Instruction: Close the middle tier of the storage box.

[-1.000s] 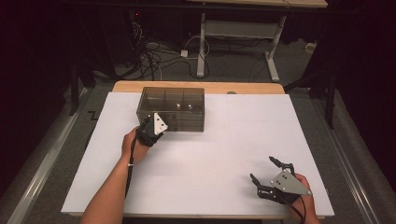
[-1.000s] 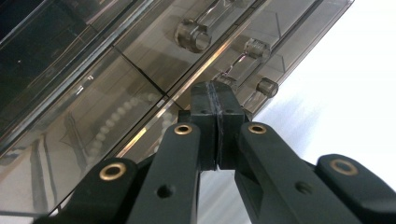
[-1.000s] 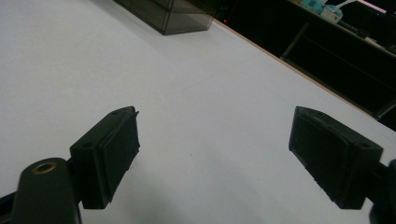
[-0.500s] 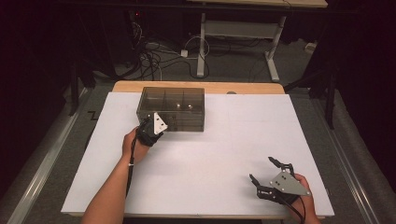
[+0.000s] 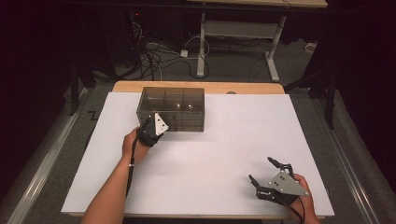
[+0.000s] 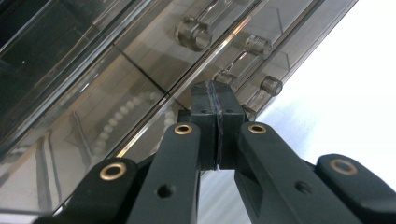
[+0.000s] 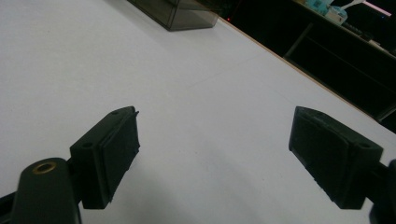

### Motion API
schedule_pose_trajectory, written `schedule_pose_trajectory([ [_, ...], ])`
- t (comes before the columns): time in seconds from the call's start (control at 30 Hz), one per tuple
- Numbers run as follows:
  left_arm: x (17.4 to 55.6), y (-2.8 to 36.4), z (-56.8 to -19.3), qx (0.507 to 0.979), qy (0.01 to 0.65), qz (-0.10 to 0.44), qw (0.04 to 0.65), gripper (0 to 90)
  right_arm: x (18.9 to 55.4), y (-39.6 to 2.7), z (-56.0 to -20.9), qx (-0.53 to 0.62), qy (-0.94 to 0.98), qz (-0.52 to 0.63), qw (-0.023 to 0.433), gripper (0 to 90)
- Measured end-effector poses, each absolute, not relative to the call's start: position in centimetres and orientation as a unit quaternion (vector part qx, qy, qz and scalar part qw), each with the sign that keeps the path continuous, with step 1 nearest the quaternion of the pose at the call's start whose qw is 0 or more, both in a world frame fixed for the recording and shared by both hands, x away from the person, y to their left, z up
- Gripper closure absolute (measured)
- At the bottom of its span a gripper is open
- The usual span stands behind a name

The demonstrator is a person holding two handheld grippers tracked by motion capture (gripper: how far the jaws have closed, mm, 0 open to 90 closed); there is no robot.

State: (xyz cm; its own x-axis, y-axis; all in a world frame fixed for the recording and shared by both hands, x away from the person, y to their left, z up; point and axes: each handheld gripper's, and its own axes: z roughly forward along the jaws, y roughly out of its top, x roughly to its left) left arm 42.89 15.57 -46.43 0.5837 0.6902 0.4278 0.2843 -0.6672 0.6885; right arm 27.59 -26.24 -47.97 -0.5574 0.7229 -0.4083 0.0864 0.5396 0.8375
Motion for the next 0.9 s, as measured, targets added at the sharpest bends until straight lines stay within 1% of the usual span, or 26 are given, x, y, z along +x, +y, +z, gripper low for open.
schedule_pose_trajectory([
  [0.4,41.8,16.1,-45.0,0.834,0.279,0.371,0.298,87.0,27.5,-26.1,-47.9,0.253,0.785,0.403,0.395,16.8],
  [0.43,41.8,16.1,-44.9,0.833,0.279,0.373,0.298,84.4,27.5,-26.1,-47.9,0.253,0.786,0.403,0.395,16.8],
  [0.8,41.1,16.6,-44.2,0.823,0.278,0.381,0.317,84.2,27.5,-26.0,-48.0,0.253,0.787,0.403,0.394,16.8],
  [0.83,41.1,16.6,-44.2,0.822,0.278,0.382,0.317,82.1,27.4,-26.0,-48.0,0.253,0.787,0.402,0.394,16.8],
  [0.9,41.0,16.5,-44.1,0.821,0.277,0.383,0.321,81.6,27.4,-26.0,-48.0,0.251,0.787,0.403,0.395,16.8],
])
